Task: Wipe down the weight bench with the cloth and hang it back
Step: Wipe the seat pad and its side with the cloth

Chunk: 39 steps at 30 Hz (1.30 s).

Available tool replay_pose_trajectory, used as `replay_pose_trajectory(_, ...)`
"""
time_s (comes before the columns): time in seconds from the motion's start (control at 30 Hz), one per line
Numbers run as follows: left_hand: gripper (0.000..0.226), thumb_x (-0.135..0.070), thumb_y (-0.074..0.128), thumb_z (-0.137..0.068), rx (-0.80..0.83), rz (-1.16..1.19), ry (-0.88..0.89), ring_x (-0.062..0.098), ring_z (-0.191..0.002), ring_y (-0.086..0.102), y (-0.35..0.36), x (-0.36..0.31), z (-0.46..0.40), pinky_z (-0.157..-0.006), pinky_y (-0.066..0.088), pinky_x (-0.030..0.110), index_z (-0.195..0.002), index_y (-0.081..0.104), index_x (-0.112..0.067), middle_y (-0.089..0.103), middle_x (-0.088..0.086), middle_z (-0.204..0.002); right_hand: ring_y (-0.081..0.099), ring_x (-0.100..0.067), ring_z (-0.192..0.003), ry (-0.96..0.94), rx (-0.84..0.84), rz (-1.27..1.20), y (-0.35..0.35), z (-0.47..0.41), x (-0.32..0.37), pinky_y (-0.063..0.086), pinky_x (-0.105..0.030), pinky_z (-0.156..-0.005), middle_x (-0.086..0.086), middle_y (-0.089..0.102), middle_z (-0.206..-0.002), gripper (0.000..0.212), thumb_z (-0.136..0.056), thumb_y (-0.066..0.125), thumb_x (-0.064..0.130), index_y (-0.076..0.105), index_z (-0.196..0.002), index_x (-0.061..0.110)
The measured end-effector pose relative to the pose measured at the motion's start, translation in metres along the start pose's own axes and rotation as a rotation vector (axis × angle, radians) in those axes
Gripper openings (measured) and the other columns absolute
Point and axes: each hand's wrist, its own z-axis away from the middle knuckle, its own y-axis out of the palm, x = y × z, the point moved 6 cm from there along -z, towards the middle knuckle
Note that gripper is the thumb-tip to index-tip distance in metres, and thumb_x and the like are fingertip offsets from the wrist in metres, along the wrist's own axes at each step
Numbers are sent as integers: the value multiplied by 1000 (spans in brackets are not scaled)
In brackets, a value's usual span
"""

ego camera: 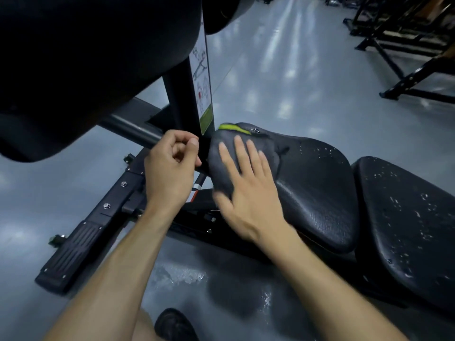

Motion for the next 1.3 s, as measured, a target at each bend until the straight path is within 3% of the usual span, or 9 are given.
replay_pose_trajectory(0.17,10,-30,60,-98,10,-37,11,1,-51,57,5,3,-6,-57,44,18,-91,66,-31,68,-12,-65,10,-28,-158,-120,-11,-62,-3,24,-30,12,-47,-126,-7,16,-170,87,-81,48,50,25,-161,26)
replay_pose_trajectory(0.37,8,-33,58,-99,26,-67,35,0,-59,62,6,2,-5,-57,46,13,-96,65,-35,69,-14,-71,51,-34,-122,351,65,-242,-15,-113,-79,33,-42,-110,-19,59,-136,42,-101,36,42,60,-119,14)
replay_pose_trajectory(0.47,9,-38,55,-99,29,-74,63,1,-60,63,14,-1,-8,-59,50,19,-98,64,-38,69,-18,-71,21,-22,-155,14,19,-223,-9,-60,-40,8,-38,-126,-5,28,-167,62,-96,42,44,38,-155,27)
replay_pose_trajectory(0.6,9,-37,55,-99,45,-75,92,3,-65,66,29,-4,-16,-60,53,22,-100,64,-37,70,-19,-74,12,-11,-157,-258,21,-258,-11,-3,-52,5,-32,-127,10,21,-169,73,-88,45,43,30,-158,39)
replay_pose_trajectory(0.77,10,-37,53,-101,10,-54,152,8,-62,66,33,-16,-14,-56,50,16,-103,63,-36,69,-15,-75,56,-35,-112,434,90,-318,-15,-106,-115,39,-37,-86,-15,66,-121,39,-98,39,46,62,-103,15)
replay_pose_trajectory(0.97,11,-35,52,-102,-56,-21,160,3,-74,69,45,-16,-23,-66,49,14,-104,62,-33,70,-18,-77,14,-7,-156,-210,18,-341,-15,-14,-62,5,-29,-126,13,23,-168,69,-90,46,40,32,-158,38)
replay_pose_trajectory(1.03,12,-35,52,-102,-19,-40,166,0,-80,69,55,-18,-22,-68,47,9,-104,63,-34,70,-20,-82,16,-6,-155,-129,33,-352,-18,-5,-108,9,-30,-126,16,25,-167,69,-89,45,38,33,-157,39)
replay_pose_trajectory(1.2,11,-33,53,-102,95,-41,225,0,-90,70,72,-28,-11,-74,47,6,-105,63,-37,72,-17,-85,55,-35,-123,601,-3,-257,-30,-56,-208,44,-43,-100,-14,65,-128,38,-96,45,39,64,-119,15)
replay_pose_trajectory(1.3,12,-31,53,-102,67,-49,261,5,-91,70,77,-32,-11,-79,51,15,-106,64,-33,73,-12,-88,33,-20,-149,164,10,-279,-14,-55,-123,20,-37,-124,-1,43,-160,60,-94,50,41,46,-152,27)
